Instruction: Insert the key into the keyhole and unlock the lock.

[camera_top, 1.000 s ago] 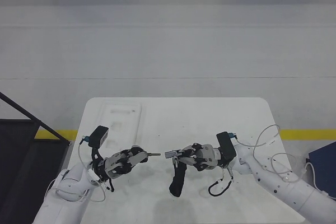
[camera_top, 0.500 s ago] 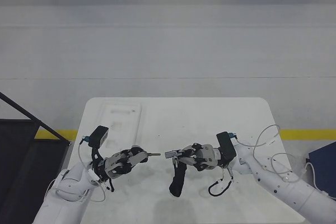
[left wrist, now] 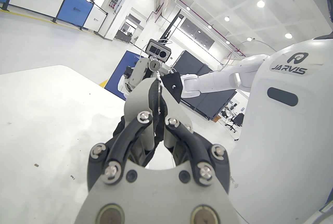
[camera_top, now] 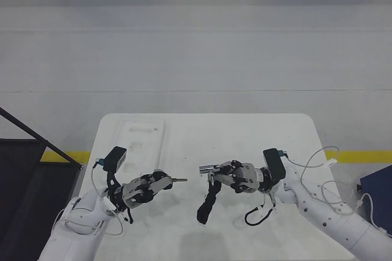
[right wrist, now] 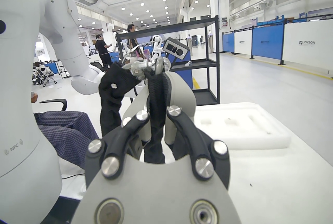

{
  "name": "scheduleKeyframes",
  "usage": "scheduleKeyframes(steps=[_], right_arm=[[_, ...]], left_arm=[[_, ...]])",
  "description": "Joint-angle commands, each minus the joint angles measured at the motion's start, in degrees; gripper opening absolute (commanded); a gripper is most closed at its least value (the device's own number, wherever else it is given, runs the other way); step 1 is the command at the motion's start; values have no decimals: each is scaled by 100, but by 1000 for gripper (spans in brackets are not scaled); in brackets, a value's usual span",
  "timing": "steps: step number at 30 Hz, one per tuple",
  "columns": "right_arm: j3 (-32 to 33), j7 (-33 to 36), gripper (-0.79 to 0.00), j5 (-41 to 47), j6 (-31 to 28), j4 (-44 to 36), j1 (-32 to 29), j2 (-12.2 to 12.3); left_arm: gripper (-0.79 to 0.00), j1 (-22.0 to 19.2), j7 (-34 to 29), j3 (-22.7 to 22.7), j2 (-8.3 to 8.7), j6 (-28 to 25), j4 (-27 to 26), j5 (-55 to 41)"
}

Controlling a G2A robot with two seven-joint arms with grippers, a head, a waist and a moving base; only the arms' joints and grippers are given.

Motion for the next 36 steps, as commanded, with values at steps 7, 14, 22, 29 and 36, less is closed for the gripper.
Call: scheduleKeyframes(steps=[7, 14, 22, 29, 36], right_arm=[[142, 260, -785, -193, -19, -194, -335, 14], [30, 264, -785, -132, -19, -217, -302, -127], [71, 210, -785, -81, -19, -98, -256, -195], [71, 210, -785, -81, -19, -98, -256, -195], [71, 210, -785, -81, -19, -98, -256, -195]], left_arm=[[-785, -2, 0, 0, 1, 0, 0, -3], [-785, -2, 0, 0, 1, 0, 0, -3], [-785, -12, 124, -41, -2, 98, -30, 117], [-785, 72, 644, -34, -17, 0, -185, 728], [-785, 88, 661, 102, 17, 0, -292, 834]])
